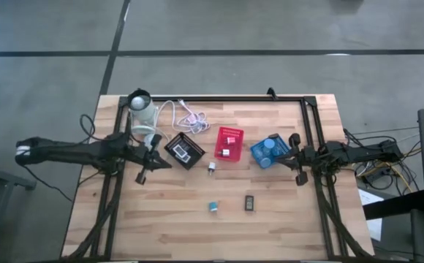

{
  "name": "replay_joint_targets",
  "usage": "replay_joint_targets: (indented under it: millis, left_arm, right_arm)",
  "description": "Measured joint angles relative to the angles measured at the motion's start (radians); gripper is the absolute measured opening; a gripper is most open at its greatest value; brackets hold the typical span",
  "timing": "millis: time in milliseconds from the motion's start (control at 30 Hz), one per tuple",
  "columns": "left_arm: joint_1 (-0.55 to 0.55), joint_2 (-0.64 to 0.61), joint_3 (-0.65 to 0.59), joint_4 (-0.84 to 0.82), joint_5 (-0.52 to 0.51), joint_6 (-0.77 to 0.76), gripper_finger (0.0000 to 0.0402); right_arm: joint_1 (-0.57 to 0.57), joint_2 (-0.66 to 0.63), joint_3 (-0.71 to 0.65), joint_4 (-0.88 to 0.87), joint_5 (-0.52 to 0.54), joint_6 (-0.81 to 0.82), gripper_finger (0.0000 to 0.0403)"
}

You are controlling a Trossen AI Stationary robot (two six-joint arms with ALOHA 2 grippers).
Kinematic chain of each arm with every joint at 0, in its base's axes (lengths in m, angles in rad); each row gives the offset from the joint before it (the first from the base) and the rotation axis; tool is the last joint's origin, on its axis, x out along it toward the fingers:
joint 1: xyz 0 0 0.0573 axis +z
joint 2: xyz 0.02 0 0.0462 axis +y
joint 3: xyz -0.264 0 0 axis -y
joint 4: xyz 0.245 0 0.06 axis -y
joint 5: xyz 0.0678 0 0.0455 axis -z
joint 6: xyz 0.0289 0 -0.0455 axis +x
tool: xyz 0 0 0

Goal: Pick & Place Office items
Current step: Put the blue charger adapter into the red basket

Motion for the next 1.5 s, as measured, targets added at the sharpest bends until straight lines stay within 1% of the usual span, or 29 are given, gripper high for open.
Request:
replay_joint_targets:
  millis: [100,200,267,400,533,667,867,1000,1233,1500]
  left_arm:
    - [0.044,-0.059,-0.017,-0.018,0.042,0.018,0.0002]
    - [0.069,-0.145,-0.022,-0.112,0.049,0.022,0.0002]
    - [0.071,-0.206,-0.024,-0.183,0.016,0.013,0.0001]
    - [0.065,-0.327,-0.027,-0.307,-0.099,-0.003,0.0001]
    - [0.057,-0.417,-0.063,-0.314,-0.162,-0.002,0.0001]
    - [0.057,-0.467,-0.104,-0.329,-0.208,-0.004,0.0002]
    - [0.057,-0.496,-0.155,-0.287,-0.230,-0.012,0.0005]
    - [0.057,-0.496,-0.155,-0.269,-0.226,-0.034,0.0005]
    - [0.057,-0.495,-0.164,-0.276,-0.215,0.004,0.0006]
    - [0.057,-0.487,-0.163,-0.281,-0.216,-0.094,0.0007]
  right_arm:
    - [0.000,0.000,0.000,0.001,0.000,-0.022,0.0029]
    - [0.000,0.000,0.000,0.001,0.000,-0.024,0.0029]
    - [0.000,0.000,0.000,0.001,0.000,-0.023,0.0029]
    - [0.000,0.002,0.000,-0.001,0.000,-0.022,0.0029]
    - [0.000,0.002,0.000,-0.007,-0.001,-0.018,0.0029]
    - [0.000,0.001,0.000,-0.009,-0.001,-0.019,0.0029]
    - [0.000,0.000,0.000,0.024,-0.002,-0.026,0.0029]
    - [0.000,0.000,0.000,0.038,-0.001,-0.059,0.0029]
    - [0.000,0.000,0.000,0.037,-0.001,-0.052,0.0029]
    - [0.000,0.000,0.000,0.029,0.000,-0.033,0.0029]
